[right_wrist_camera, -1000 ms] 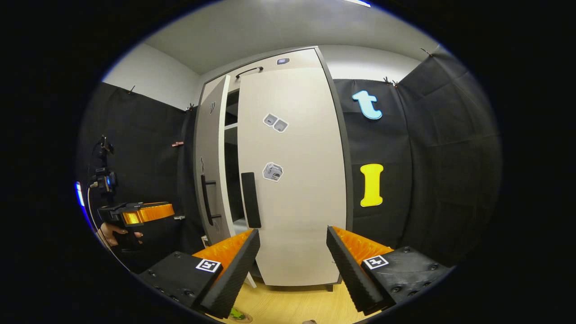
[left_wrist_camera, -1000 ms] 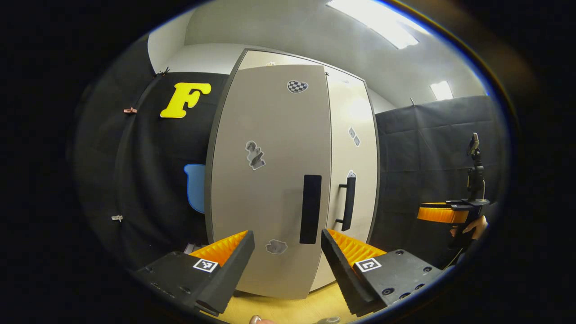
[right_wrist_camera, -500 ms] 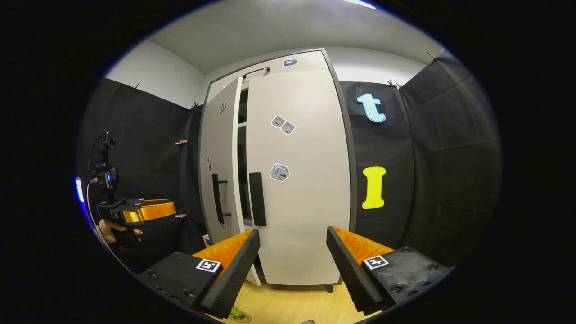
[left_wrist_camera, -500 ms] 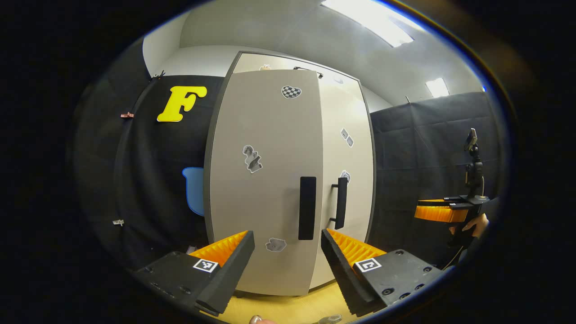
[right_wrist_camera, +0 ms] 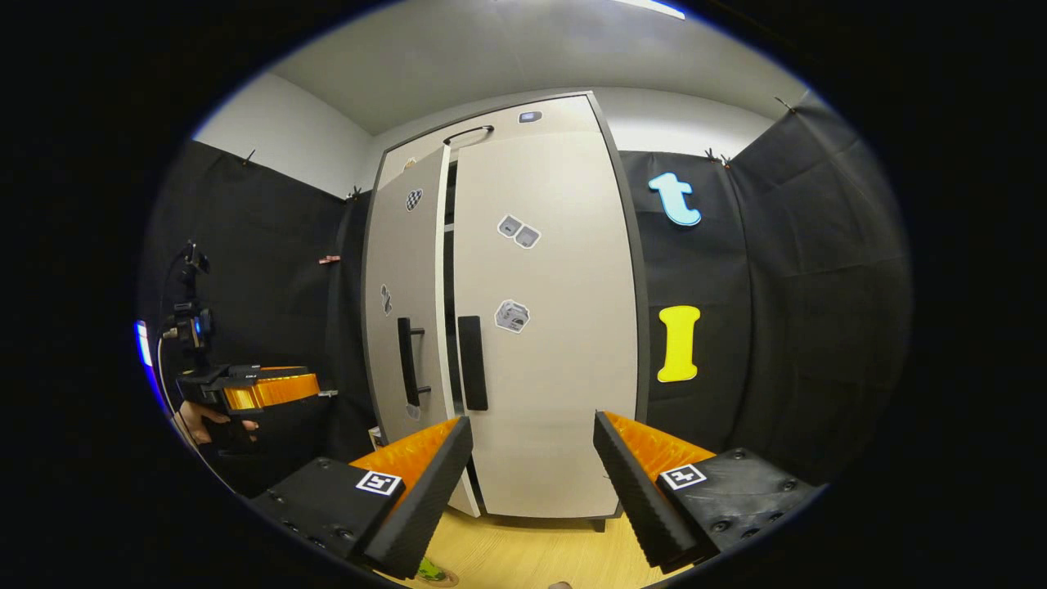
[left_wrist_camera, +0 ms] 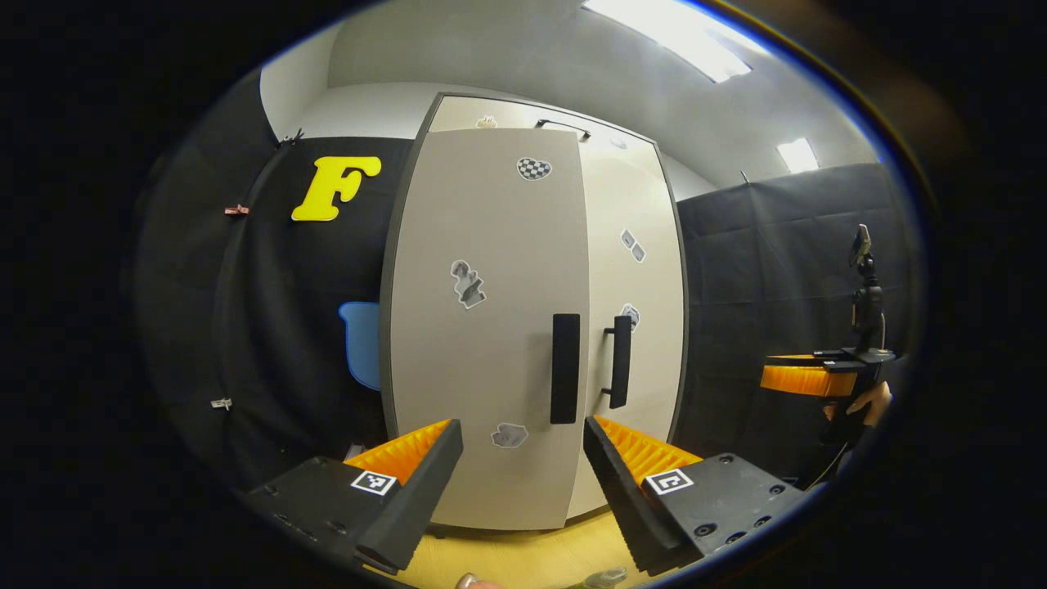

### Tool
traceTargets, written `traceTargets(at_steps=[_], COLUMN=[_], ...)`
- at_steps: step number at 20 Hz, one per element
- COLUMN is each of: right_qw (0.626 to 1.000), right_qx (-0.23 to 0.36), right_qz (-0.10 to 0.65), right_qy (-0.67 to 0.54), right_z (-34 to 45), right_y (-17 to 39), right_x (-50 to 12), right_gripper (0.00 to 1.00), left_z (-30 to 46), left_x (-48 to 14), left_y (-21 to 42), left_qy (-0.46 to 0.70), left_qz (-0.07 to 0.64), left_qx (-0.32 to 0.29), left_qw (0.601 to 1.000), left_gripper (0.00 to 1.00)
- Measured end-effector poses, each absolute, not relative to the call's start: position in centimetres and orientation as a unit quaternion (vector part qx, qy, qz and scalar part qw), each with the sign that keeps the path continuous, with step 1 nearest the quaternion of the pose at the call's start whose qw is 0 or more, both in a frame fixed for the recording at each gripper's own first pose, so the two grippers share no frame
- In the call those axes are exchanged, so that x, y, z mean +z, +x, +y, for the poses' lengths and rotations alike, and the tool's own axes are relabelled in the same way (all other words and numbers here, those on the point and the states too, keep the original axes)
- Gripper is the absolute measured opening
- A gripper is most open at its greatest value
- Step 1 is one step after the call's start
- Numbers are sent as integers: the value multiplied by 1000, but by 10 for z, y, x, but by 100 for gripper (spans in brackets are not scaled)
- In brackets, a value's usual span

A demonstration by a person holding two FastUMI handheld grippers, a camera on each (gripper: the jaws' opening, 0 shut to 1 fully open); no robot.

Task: Grasp the bottle in the cabinet with the left hand and place it on the coaster, then close the right door with the right hand and the left door with the left hand.

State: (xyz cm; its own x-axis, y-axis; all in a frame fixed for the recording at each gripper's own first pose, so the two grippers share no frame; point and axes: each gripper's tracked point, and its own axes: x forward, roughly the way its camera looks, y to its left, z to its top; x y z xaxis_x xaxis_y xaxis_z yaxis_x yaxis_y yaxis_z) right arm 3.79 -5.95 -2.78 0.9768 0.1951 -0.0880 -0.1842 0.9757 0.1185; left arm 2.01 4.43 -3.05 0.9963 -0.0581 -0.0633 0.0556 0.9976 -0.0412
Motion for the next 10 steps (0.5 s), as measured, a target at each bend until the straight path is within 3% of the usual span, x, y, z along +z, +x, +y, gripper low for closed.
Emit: traceTargets(at_steps=[10], right_qw=[992], right_qx=[103], right_qz=[49], right_qy=[54], right_z=[-49], right_y=[36], right_x=[-24], right_gripper=[98], left_z=[44], left_x=[-29], left_y=[19], left_qy=[-26], left_qz=[33], left_qx=[-20], left_qw=[999], left_gripper=[95])
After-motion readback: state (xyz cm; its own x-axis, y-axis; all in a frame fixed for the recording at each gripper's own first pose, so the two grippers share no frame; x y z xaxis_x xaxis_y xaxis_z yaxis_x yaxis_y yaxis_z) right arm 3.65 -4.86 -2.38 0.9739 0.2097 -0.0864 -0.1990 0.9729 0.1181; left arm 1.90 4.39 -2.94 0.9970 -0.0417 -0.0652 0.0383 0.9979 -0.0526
